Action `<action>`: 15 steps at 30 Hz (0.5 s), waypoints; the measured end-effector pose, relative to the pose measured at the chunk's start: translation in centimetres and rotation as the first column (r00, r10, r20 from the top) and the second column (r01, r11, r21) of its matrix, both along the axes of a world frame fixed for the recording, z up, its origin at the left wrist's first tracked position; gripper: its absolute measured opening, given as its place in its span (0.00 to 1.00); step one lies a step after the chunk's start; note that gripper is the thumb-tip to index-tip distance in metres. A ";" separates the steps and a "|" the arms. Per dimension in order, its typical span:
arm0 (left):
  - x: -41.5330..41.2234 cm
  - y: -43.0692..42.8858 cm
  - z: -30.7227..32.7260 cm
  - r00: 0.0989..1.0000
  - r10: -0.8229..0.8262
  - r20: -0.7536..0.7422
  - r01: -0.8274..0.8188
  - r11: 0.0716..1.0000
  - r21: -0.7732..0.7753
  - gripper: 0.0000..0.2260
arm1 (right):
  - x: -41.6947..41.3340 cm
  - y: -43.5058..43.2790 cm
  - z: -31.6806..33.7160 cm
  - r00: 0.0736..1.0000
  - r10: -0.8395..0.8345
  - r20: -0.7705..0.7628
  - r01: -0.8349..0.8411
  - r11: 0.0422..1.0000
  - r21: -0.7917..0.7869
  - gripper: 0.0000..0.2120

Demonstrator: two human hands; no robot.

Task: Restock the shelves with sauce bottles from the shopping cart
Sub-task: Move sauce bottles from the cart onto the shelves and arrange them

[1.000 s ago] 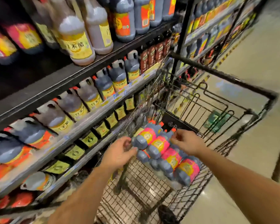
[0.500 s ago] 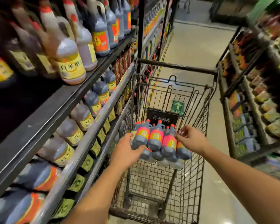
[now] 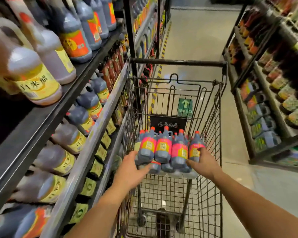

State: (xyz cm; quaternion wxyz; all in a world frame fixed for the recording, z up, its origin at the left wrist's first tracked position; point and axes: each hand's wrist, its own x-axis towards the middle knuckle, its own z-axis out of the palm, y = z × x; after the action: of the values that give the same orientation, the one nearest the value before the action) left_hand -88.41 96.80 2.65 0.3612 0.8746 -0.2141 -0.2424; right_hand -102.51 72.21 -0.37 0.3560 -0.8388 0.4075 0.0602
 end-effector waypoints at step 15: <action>8.8 -9.9 -11.0 0.989 0.014 -0.148 0.023 0.970 0.243 0.26 | 11.0 -5.4 -11.9 0.965 -0.117 -0.236 0.154 0.977 0.145 0.46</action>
State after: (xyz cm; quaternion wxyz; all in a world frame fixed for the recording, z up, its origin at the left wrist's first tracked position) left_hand -79.62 86.87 -8.33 0.2653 0.8915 -0.1572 -0.3320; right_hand -91.51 66.84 -12.30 0.3778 -0.7648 0.4957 0.1635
